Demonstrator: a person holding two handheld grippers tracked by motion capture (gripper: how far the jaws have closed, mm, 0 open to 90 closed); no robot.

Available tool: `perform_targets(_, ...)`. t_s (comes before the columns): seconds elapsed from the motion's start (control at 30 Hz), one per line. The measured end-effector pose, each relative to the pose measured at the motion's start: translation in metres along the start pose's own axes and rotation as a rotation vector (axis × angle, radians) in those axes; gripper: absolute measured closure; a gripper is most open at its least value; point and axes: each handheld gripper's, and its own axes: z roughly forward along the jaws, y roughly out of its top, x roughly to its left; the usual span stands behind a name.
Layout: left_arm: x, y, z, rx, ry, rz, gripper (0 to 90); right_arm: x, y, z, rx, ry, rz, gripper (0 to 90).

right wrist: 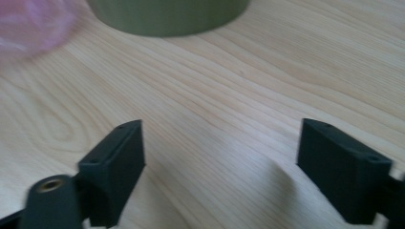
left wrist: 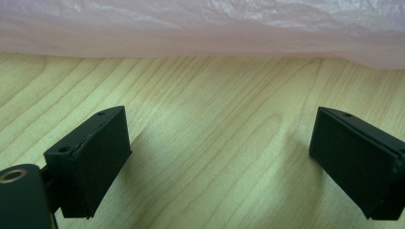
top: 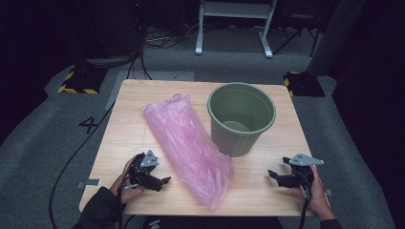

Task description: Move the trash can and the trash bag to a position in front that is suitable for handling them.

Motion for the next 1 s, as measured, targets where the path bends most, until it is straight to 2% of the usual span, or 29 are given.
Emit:
perform_targets(0.07,-0.001,-0.001,-0.001,0.001,0.002,-0.004,6.3,0.003,0.002,0.0,-0.002,0.017,-0.018,15.0)
perform_targets(0.23,-0.002,-0.003,-0.003,-0.001,0.011,-0.013,6.3,0.019,0.011,-0.003,-0.043,0.054,-0.068,20.0)
perform_targets(0.3,-0.003,-0.004,-0.004,-0.001,0.016,-0.02,6.3,0.026,0.016,-0.005,-0.067,0.084,-0.078,20.6)
perform_targets(0.5,-0.003,-0.004,-0.004,0.0,0.017,-0.022,6.0,0.053,0.03,-0.008,-0.121,0.141,-0.118,24.6)
perform_targets(0.63,-0.002,-0.004,-0.003,0.0,0.016,-0.02,5.8,0.072,0.036,-0.004,-0.123,0.167,-0.161,26.0)
perform_targets(0.67,-0.002,-0.004,-0.003,0.0,0.016,-0.02,5.8,0.072,0.036,-0.004,-0.123,0.167,-0.161,26.0)
perform_targets(0.7,-0.002,-0.004,-0.003,0.0,0.016,-0.021,5.8,0.08,0.039,0.0,-0.124,0.205,-0.167,26.3)
perform_targets(1.0,-0.002,-0.004,-0.003,0.0,0.016,-0.021,5.9,0.098,0.046,0.022,-0.108,0.256,-0.197,25.7)
